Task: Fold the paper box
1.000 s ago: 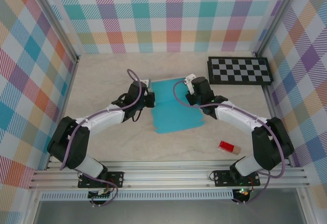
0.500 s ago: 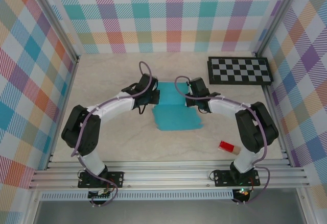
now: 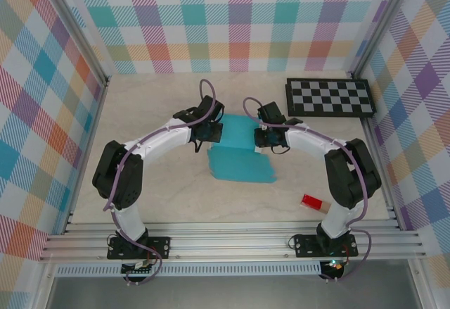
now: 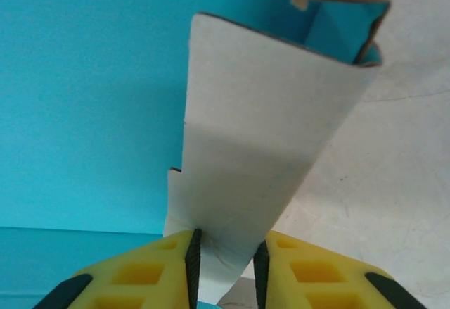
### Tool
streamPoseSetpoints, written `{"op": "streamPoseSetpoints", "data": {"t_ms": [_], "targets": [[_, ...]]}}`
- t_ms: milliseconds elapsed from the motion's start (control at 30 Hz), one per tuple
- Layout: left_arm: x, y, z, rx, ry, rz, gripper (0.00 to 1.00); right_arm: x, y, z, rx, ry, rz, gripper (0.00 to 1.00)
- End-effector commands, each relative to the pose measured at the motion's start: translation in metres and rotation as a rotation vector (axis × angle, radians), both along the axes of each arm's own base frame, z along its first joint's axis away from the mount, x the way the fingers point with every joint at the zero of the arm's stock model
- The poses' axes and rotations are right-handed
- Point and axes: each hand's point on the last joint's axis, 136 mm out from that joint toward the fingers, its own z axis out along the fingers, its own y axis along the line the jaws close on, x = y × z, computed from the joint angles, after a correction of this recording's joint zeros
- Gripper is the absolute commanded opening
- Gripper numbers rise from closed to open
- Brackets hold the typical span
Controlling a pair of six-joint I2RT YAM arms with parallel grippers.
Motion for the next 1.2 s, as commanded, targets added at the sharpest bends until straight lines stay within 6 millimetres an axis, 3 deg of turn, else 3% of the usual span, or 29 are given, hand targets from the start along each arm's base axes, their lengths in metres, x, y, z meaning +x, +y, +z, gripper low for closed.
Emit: {"op": "streamPoseSetpoints", "data": {"t_ms": [0, 300, 633, 767, 1033, 1167], "targets": [[-0.003, -0.010, 0.012, -0.031, -0.004, -0.029, 0.00, -0.017, 0.018, 0.004, 0.116, 0.043, 0.093, 0.33], [-0.001, -0.004, 0.009, 0.003, -0.005, -0.014, 0.00, -0.042, 0.035, 0.006, 0.266, 0.046, 0.223, 0.47], [-0.002, -0.001, 0.006, 0.009, 0.003, -0.014, 0.00, -0.065, 0.037, 0.019, 0.390, 0.030, 0.355, 0.51], [-0.002, -0.001, 0.007, 0.004, 0.004, -0.015, 0.00, -0.066, 0.030, 0.023, 0.452, 0.045, 0.351, 0.54], [-0.004, -0.003, 0.008, -0.007, 0.007, -0.020, 0.00, -0.064, 0.018, 0.014, 0.393, 0.045, 0.331, 0.48], [-0.003, -0.005, 0.008, -0.018, 0.008, -0.022, 0.00, -0.067, 0.018, 0.014, 0.399, 0.033, 0.343, 0.51]]}}
